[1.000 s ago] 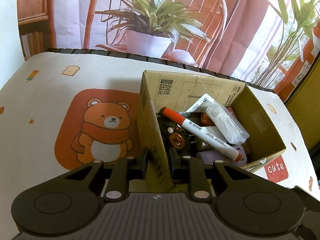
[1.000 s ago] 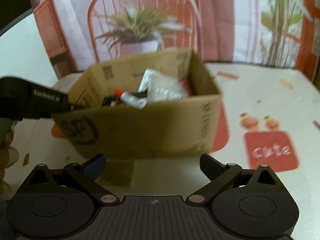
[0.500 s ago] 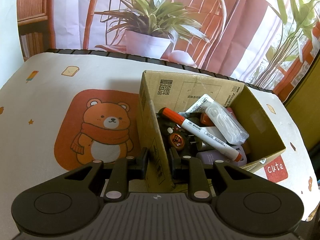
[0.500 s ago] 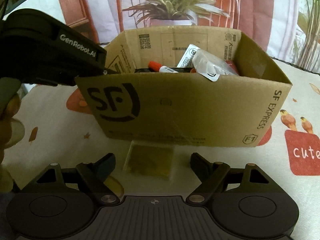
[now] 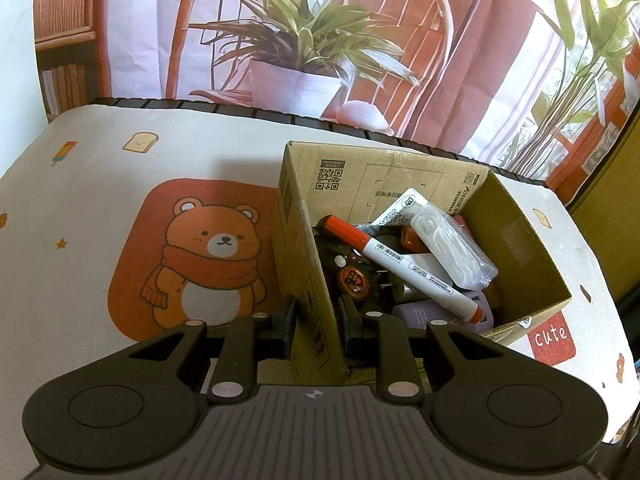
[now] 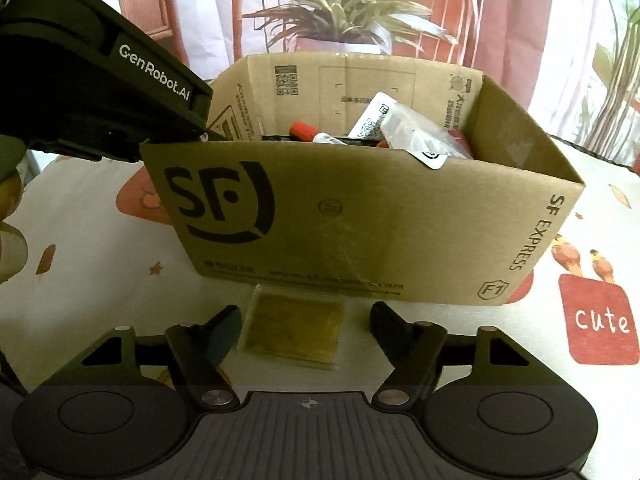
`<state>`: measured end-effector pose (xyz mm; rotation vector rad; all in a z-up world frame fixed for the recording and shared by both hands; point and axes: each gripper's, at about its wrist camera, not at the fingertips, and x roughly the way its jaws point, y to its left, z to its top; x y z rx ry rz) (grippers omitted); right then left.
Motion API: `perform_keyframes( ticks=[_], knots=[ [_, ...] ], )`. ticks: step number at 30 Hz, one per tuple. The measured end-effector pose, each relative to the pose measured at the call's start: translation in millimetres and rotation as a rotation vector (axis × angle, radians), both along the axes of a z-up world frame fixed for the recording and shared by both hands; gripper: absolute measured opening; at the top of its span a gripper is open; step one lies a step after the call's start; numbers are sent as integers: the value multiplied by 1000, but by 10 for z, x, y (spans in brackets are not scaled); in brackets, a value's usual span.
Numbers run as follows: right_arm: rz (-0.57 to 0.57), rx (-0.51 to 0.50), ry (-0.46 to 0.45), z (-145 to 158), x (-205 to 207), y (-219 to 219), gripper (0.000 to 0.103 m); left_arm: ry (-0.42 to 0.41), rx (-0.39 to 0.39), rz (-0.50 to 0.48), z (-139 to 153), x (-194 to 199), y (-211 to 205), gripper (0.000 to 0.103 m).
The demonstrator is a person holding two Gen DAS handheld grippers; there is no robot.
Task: Organize rigid objects
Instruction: 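Move the right gripper down to the amber square case beside the box, then close the right gripper on the amber square plastic case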
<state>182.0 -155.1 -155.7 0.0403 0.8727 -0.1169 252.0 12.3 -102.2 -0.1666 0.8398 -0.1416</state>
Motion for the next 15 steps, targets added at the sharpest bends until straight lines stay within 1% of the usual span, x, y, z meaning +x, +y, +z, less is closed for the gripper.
perform_keyframes(
  ticks=[2,4,9,15],
  knots=[
    [9,-23,0,-10,-26,-4,58,0,0,-1,0,0,0,23],
    [21,-31,-4,-8,-51,-25,54,0,-1,-1,2,-2,-1,23],
    [62,-46,-21,-19,-136,-44,54,0,-1,0,1,-2,0,24],
    [85,-51,-28,-24,-227,-75,54,0,-1,-1,0,-2,1,24]
  ],
)
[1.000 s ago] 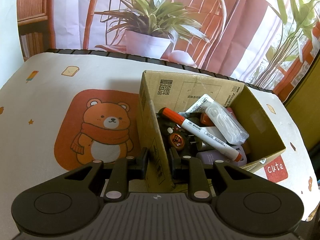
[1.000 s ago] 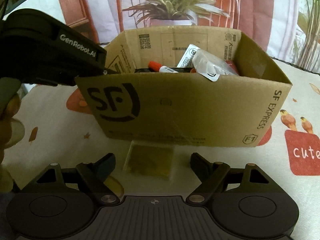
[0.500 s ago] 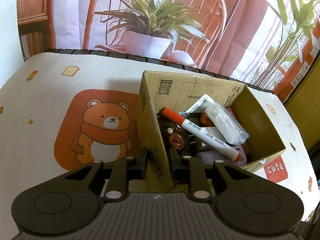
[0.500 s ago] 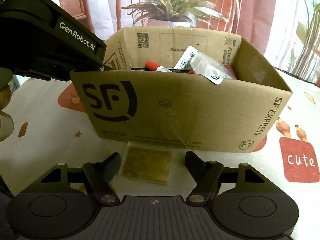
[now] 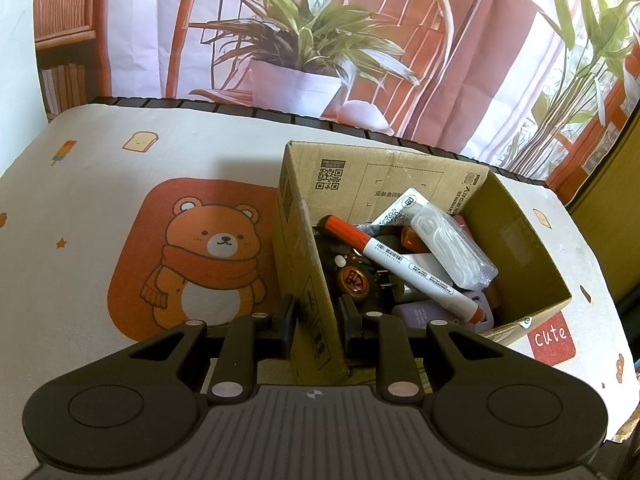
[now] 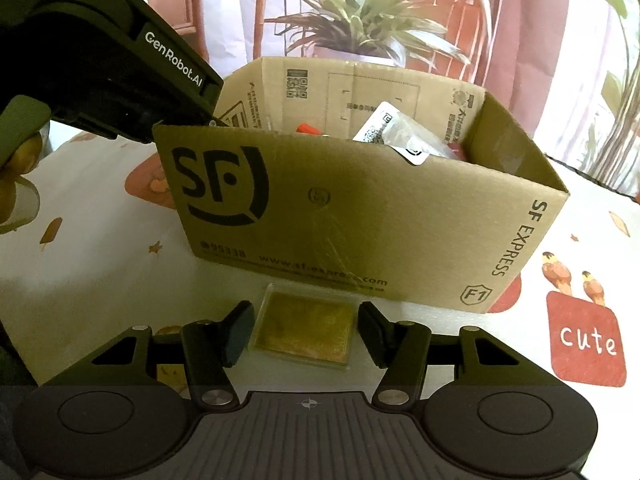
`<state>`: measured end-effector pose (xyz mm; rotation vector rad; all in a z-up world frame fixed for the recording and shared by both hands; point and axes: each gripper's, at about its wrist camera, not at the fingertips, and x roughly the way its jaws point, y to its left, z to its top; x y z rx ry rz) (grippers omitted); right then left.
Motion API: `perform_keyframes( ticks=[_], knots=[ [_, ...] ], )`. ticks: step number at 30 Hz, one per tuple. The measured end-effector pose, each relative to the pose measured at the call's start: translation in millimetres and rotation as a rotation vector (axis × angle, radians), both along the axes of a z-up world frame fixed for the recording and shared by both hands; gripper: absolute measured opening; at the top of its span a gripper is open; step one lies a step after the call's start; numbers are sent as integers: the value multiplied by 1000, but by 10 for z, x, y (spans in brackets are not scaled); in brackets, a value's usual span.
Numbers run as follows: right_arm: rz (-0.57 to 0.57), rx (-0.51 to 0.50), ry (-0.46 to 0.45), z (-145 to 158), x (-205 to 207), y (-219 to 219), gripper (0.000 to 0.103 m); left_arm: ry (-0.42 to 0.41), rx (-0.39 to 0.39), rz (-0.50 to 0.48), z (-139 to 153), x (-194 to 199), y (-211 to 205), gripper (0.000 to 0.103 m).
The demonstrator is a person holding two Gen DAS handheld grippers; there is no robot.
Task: Organize rigid objects
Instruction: 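Close the right gripper on the amber square plastic case, then lift the amber case with the right gripper over the box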
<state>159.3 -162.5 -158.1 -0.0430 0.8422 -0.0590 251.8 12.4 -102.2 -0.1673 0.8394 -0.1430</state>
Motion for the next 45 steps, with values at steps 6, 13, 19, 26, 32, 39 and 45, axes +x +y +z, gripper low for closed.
perform_keyframes(
  ticks=[6,13,19,26,32,39,45],
  knots=[
    [50,-33,-4,8,-10,22,54,0,0,0,-1,0,-1,24],
    [45,-36,-9,58,-63,-51,53,5,5,-1,-6,13,-15,24],
    [39,2,-68,270,-171,-154,53,5,5,-2,-8,16,-13,24],
    [46,60,-190,574,-351,-257,53,5,5,-1,-8,16,-14,24],
    [75,66,-260,757,-434,-222,53,4,5,-2,-8,17,-14,24],
    [45,94,-310,884,-346,-315,53,5,5,-2,-8,17,-12,24],
    [30,34,-343,976,-59,-429,53,6,6,-1,-18,21,-9,24]
  ],
)
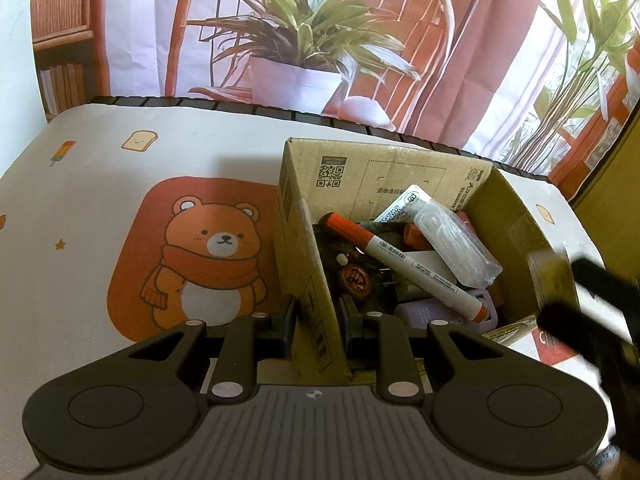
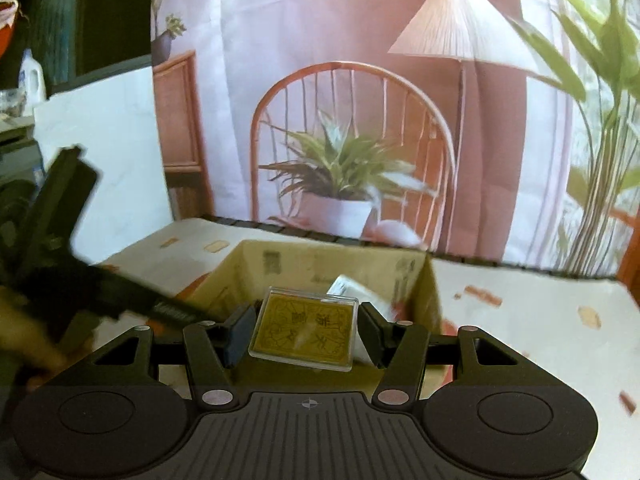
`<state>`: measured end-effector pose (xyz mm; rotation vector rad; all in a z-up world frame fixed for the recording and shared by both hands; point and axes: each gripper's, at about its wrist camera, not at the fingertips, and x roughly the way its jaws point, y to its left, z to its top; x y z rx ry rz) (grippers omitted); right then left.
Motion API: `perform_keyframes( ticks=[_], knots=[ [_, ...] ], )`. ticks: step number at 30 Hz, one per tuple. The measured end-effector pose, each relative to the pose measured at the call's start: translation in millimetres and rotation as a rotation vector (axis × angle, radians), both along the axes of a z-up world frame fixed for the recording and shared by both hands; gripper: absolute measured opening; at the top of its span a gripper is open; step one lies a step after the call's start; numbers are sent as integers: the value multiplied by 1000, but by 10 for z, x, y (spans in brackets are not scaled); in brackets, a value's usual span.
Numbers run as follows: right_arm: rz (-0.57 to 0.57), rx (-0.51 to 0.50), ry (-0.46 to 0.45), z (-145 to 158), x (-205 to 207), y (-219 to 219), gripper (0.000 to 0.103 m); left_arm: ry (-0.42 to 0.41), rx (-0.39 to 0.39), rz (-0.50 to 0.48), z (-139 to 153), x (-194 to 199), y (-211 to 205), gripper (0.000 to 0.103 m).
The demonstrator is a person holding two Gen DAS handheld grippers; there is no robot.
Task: Organize rigid objects
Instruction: 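Lift the amber case with the right gripper over the box, then lower the amber case into the box and open the right gripper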
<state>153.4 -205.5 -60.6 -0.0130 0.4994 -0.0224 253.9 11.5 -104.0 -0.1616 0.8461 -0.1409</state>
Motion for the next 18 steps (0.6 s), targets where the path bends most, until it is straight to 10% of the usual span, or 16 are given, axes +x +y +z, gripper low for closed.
perform_keyframes(
  ticks=[18],
  knots=[
    [27,-4,113,-309,729,-31,53,2,0,0,-18,5,7,24]
  ],
)
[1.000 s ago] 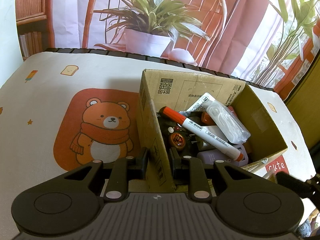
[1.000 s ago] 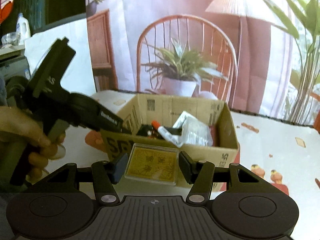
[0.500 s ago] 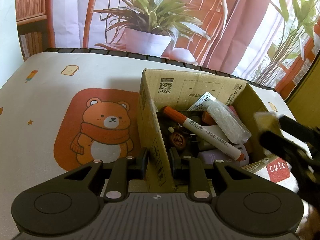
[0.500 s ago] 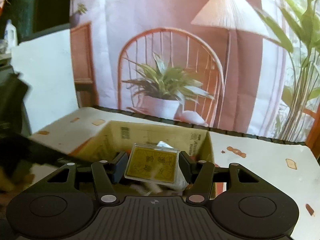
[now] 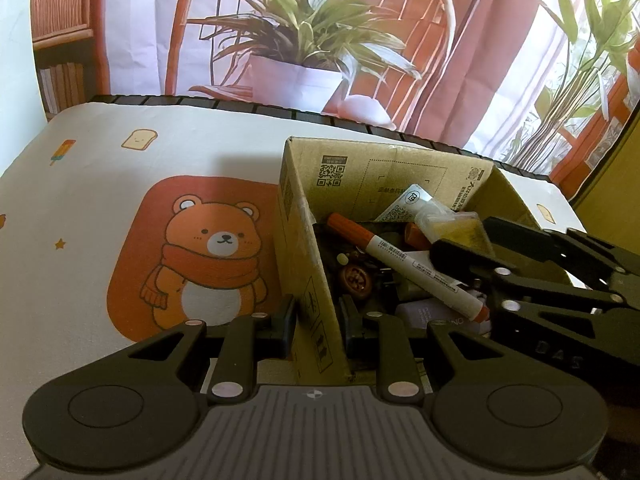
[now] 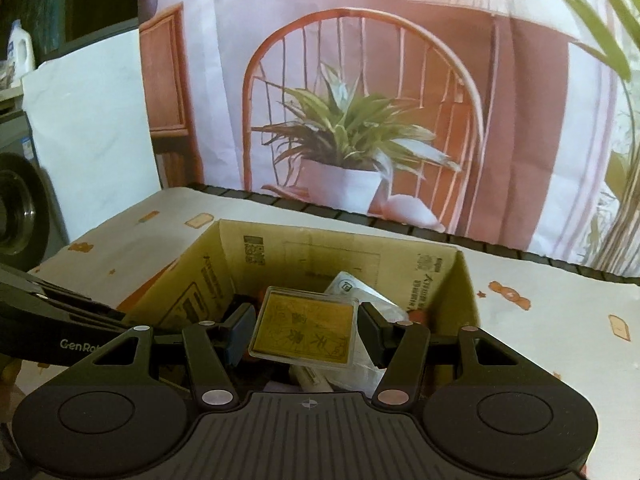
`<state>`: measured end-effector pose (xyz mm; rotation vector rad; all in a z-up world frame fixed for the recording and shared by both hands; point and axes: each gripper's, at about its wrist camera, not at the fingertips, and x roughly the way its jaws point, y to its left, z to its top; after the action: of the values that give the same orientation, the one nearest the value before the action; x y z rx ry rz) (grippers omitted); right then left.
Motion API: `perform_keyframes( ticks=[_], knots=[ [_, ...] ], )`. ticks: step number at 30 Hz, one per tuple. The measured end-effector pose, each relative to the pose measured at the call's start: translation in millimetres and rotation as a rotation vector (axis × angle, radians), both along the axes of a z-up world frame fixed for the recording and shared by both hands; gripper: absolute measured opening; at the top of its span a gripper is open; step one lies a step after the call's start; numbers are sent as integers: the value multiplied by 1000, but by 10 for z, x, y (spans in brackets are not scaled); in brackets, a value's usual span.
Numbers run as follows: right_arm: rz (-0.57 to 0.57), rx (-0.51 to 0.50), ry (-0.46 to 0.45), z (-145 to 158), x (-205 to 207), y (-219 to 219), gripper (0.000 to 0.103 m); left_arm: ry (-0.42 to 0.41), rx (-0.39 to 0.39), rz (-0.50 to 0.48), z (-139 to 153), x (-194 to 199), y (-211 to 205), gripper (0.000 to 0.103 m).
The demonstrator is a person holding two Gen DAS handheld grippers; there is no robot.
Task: Organize rigid objects
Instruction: 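Lower the amber case into the box and open the right gripper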
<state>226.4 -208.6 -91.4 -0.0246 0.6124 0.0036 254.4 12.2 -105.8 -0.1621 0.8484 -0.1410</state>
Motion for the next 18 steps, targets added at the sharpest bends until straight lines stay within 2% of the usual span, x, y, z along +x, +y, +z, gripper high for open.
perform_keyframes(
  ticks=[18],
  knots=[
    [-9,-14,32,-88,156,-3,53,0,0,0,4,4,-3,24]
  ],
)
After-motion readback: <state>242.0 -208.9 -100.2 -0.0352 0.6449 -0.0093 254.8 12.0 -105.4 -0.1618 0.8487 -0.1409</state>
